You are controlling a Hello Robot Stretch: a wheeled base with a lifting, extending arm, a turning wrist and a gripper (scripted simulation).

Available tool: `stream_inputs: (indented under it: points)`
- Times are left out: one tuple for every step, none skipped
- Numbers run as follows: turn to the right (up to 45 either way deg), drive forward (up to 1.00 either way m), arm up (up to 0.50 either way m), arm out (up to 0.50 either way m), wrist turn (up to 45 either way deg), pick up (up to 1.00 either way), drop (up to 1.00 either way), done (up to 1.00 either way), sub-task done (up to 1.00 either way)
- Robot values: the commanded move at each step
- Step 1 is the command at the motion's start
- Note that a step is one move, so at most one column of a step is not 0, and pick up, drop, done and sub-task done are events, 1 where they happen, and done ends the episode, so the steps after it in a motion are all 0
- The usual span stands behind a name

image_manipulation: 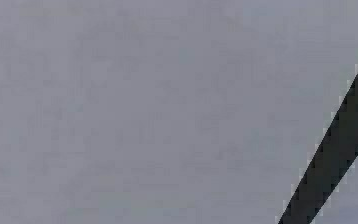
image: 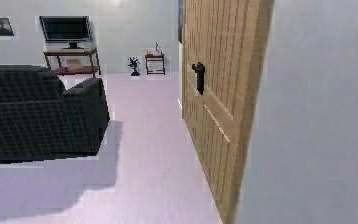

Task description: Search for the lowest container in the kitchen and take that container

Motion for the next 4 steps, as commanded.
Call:
stream_inputs:
  points:
    - [-6.0,0.0,0.0,0.0,0.0,0.0,0.0,0.0,0.0]
    - [0.0,0.3,0.0,0.0,0.0,0.0,0.0,0.0,0.0]
    - [-45.0,0.0,0.0,0.0,0.0,0.0,0.0,0.0,0.0]
    - [-30.0,0.0,0.0,0.0,0.0,0.0,0.0,0.0,0.0]
